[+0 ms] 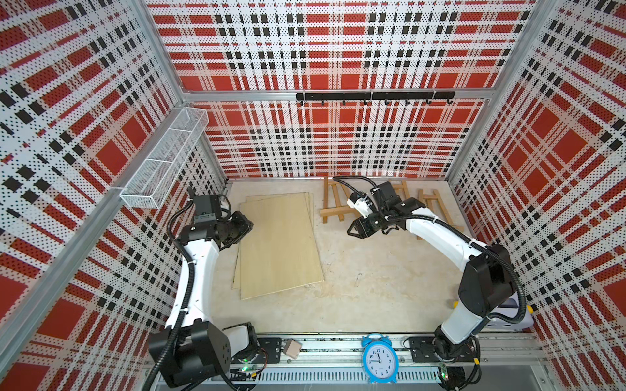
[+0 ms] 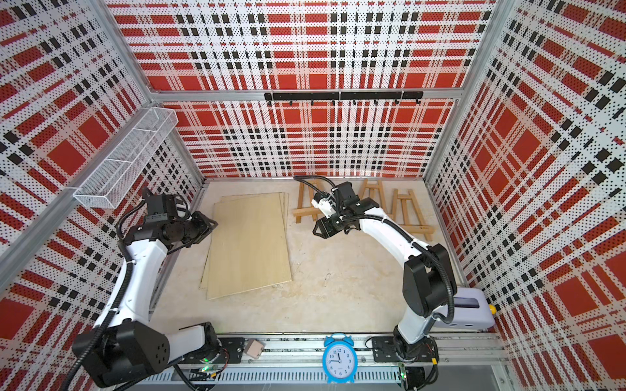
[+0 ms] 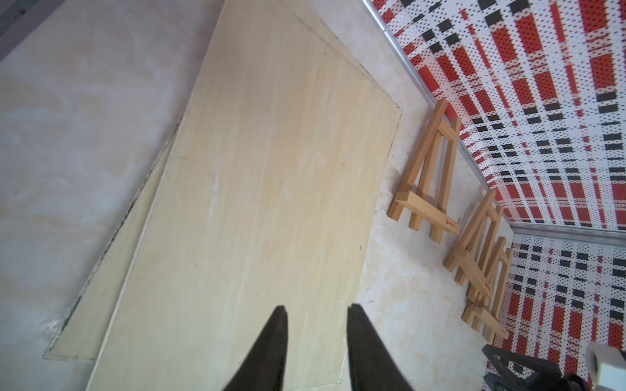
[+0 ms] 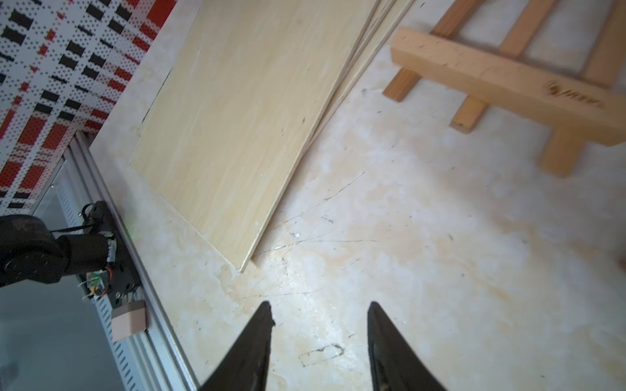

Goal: Disassemble the easel
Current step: Adjust the drawing board at the center of the board.

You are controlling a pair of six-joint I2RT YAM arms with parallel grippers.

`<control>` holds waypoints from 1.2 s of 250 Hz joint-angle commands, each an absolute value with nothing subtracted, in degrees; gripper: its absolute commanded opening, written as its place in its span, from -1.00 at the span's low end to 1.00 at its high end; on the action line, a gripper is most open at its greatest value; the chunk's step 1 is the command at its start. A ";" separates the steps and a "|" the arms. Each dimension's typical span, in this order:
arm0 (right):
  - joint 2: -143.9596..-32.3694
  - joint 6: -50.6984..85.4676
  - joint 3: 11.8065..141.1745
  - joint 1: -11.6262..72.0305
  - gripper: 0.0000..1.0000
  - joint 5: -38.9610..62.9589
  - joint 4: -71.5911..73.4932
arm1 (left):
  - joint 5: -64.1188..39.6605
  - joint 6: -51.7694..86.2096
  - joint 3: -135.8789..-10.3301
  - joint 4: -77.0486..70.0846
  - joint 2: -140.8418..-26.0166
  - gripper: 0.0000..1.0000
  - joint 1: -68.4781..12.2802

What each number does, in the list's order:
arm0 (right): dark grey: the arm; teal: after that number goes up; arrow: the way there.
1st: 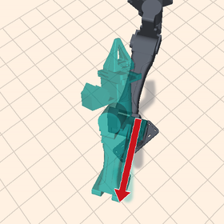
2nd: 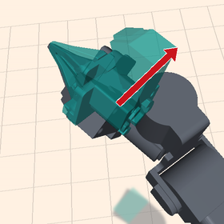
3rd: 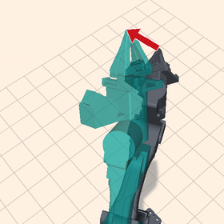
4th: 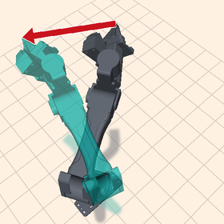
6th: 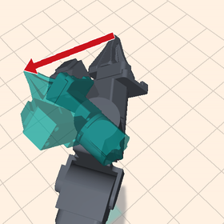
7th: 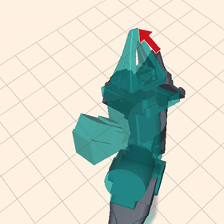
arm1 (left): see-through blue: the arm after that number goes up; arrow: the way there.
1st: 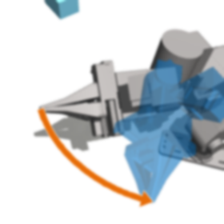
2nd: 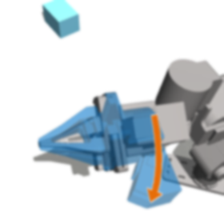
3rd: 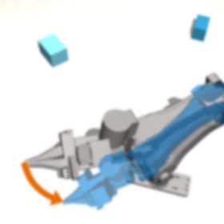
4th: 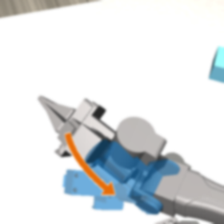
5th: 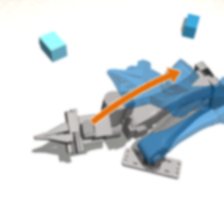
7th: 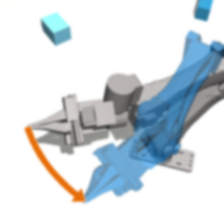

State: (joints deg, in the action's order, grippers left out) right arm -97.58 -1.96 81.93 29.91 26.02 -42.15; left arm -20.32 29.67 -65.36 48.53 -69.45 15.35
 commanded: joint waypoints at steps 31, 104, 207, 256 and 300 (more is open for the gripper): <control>-101.51 5.89 84.90 34.08 -0.02 23.30 -43.09 | -24.06 29.52 -60.28 46.06 -70.33 -0.33 25.34; -109.58 7.80 94.43 35.98 -0.19 12.53 -44.96 | -14.80 26.14 -67.02 48.05 -81.57 -0.38 26.26; -120.85 4.30 104.31 42.48 -0.17 2.15 -52.22 | -6.38 22.19 -85.32 53.19 -104.54 -0.51 25.66; -125.45 5.35 110.13 43.50 -0.16 0.59 -53.52 | -6.53 21.38 -91.29 53.57 -113.20 -0.61 25.01; -130.77 6.02 117.10 43.59 -0.15 -1.94 -56.67 | -8.04 21.35 -98.51 54.60 -121.44 -0.61 23.74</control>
State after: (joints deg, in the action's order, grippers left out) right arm -127.39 5.63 112.86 43.59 0.86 -54.11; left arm -7.84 22.28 -94.11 52.64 -117.14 24.93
